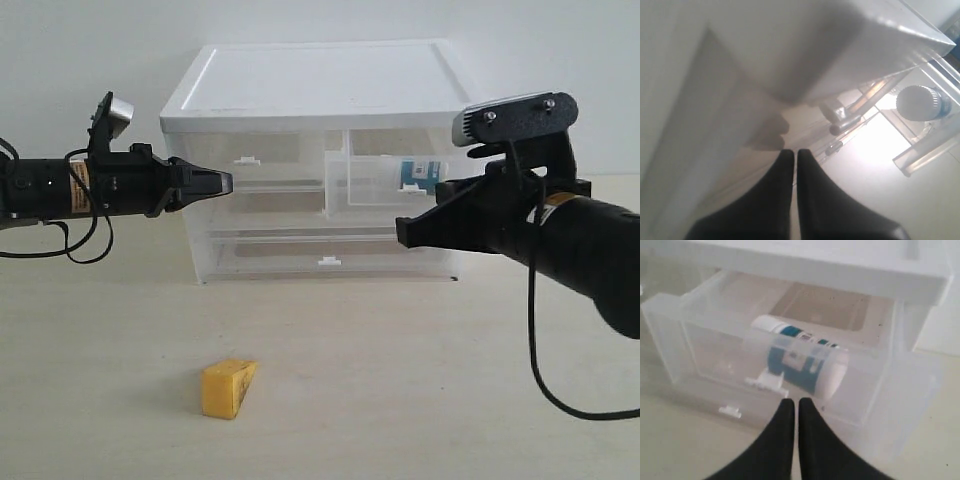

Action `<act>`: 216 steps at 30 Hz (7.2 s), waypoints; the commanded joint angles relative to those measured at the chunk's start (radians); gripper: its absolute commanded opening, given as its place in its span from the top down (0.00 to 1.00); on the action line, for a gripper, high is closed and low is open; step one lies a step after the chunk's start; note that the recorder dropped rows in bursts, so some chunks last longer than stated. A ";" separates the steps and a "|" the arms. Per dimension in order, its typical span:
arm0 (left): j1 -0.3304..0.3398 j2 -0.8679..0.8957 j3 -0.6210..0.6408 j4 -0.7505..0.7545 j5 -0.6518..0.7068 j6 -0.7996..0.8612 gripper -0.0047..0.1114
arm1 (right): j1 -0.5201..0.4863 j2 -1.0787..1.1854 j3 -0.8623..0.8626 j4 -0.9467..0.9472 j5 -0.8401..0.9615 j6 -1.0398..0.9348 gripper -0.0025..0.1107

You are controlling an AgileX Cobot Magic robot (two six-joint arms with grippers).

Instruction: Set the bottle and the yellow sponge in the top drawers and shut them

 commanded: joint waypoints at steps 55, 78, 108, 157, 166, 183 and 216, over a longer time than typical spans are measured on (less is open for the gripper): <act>0.011 0.010 -0.019 -0.140 0.139 -0.089 0.86 | -0.182 0.015 -0.164 -0.204 0.218 0.223 0.98; 0.088 0.010 -0.019 -0.132 -0.215 -0.282 0.52 | -0.506 0.275 -0.502 1.107 1.269 -0.915 0.98; 0.018 0.052 -0.019 -0.315 -0.169 -0.156 0.52 | -0.510 0.277 -0.503 1.341 1.217 -1.208 0.98; -0.026 -0.042 0.128 -0.155 -0.154 -0.038 0.93 | -0.510 0.277 -0.503 1.349 1.203 -1.274 0.98; -0.015 -0.045 0.112 -0.109 -0.205 -0.289 0.75 | -0.510 0.277 -0.503 1.349 1.205 -1.274 0.98; 0.007 0.057 -0.051 -0.031 -0.222 -0.562 0.58 | -0.483 0.277 -0.503 1.349 1.198 -1.270 0.98; -0.070 0.077 -0.080 -0.164 -0.165 -0.498 0.93 | -0.340 0.277 -0.503 1.349 0.933 -1.335 0.98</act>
